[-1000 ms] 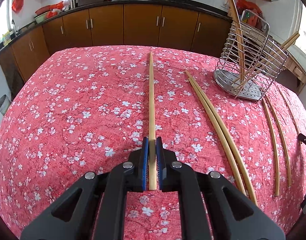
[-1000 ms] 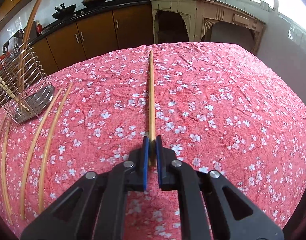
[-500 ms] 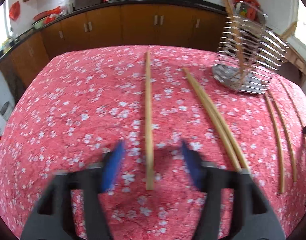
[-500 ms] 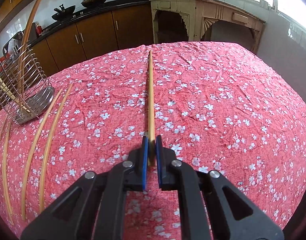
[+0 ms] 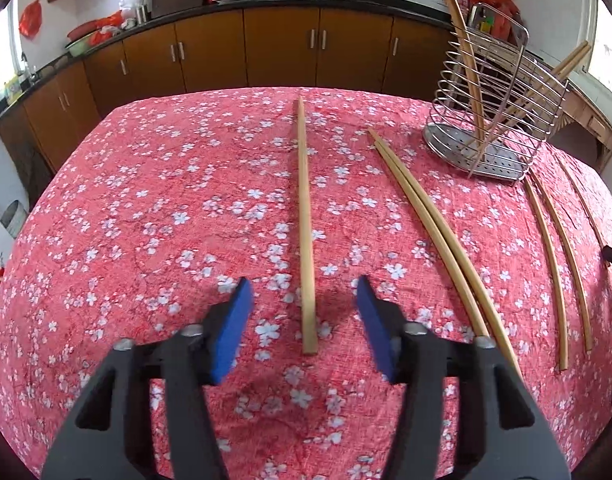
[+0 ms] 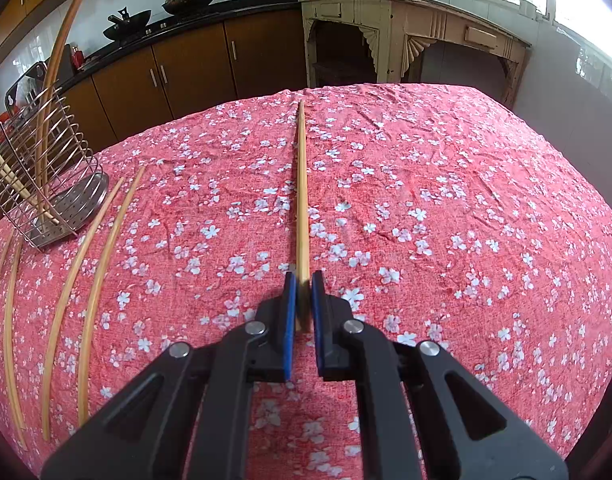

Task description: Organize utensils

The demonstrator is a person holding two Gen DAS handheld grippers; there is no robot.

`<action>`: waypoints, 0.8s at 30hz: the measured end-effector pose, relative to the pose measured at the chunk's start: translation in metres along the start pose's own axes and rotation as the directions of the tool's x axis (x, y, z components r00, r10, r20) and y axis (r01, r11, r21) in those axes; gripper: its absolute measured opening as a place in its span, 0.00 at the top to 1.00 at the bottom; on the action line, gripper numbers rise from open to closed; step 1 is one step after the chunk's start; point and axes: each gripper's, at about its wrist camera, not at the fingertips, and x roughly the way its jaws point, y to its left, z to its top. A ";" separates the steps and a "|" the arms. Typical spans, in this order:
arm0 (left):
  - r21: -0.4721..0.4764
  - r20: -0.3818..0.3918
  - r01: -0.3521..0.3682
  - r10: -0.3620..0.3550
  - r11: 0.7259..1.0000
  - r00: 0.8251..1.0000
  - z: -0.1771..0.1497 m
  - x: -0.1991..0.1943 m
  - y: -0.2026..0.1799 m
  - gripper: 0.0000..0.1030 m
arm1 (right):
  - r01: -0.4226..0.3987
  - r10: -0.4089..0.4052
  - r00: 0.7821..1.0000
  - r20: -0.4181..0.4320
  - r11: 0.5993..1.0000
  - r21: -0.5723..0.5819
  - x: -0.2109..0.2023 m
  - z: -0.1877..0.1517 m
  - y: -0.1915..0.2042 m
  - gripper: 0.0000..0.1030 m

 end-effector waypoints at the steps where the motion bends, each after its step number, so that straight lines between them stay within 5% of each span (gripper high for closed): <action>1: 0.001 0.001 -0.005 0.005 1.000 1.000 -0.002 -0.001 -0.001 0.60 | 0.004 -0.004 1.000 0.000 1.000 -0.003 0.000 0.000 0.000 0.92; 6: 0.042 0.000 -0.044 0.044 0.998 0.999 -0.010 -0.009 -0.013 0.74 | 0.021 -0.021 1.000 0.000 1.000 -0.019 -0.003 -0.004 0.004 0.92; 9: 0.073 0.001 -0.041 0.041 0.996 0.999 -0.014 -0.012 -0.022 0.92 | 0.019 -0.019 1.000 0.001 0.999 -0.032 -0.005 -0.007 0.007 0.92; 16: 0.062 0.020 -0.007 0.006 0.998 1.000 -0.023 -0.025 -0.020 0.93 | -0.024 0.026 0.998 0.066 0.999 -0.022 -0.029 -0.013 -0.003 0.92; 24: 0.041 0.221 0.021 -0.030 0.999 0.975 -0.009 -0.081 -0.010 0.93 | -0.046 0.053 0.973 0.223 0.998 -0.033 -0.084 0.001 -0.008 0.92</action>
